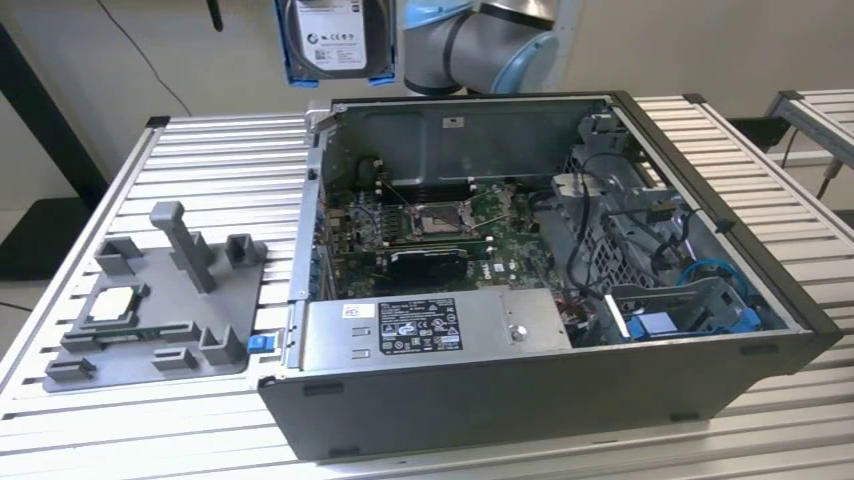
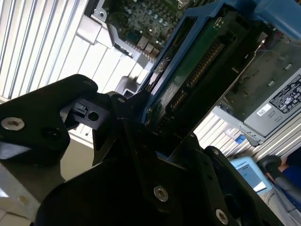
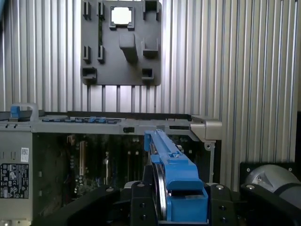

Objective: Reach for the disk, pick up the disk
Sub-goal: 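Pick up the disk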

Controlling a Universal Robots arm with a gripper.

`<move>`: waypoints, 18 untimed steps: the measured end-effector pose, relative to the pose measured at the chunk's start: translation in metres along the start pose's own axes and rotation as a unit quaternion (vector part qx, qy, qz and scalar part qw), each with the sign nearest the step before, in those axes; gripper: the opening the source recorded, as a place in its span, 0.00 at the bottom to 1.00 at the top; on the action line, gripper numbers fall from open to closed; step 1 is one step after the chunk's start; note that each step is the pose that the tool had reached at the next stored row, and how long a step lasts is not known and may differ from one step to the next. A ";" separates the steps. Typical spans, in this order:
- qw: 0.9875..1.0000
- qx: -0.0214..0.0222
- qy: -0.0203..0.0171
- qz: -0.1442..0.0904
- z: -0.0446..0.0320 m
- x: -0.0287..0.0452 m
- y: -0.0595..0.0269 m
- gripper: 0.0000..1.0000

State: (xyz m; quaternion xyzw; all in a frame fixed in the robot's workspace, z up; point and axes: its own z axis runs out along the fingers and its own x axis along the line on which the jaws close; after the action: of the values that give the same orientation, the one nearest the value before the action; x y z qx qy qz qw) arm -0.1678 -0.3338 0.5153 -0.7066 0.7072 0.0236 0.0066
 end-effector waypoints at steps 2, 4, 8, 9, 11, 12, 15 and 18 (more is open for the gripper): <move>1.000 0.000 0.000 0.000 -0.0002 0.0000 -0.0062 0.00; 1.000 0.000 0.000 0.000 -0.0003 0.0000 -0.0122 0.00; 1.000 0.000 0.000 0.000 -0.0006 0.0000 -0.0260 0.00; 1.000 -0.001 0.000 0.000 -0.0007 0.0000 -0.0300 0.00; 1.000 -0.001 0.000 0.000 -0.0009 0.0000 -0.0366 0.00; 1.000 -0.001 0.000 0.000 -0.0010 -0.0001 -0.0397 0.00; 1.000 -0.001 0.000 0.000 -0.0012 -0.0001 -0.0491 0.00; 1.000 -0.001 0.000 0.000 -0.0014 -0.0001 -0.0576 0.00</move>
State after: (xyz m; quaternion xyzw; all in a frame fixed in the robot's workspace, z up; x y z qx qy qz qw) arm -0.1102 -0.3338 0.5153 -0.7065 0.7072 0.0243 0.0060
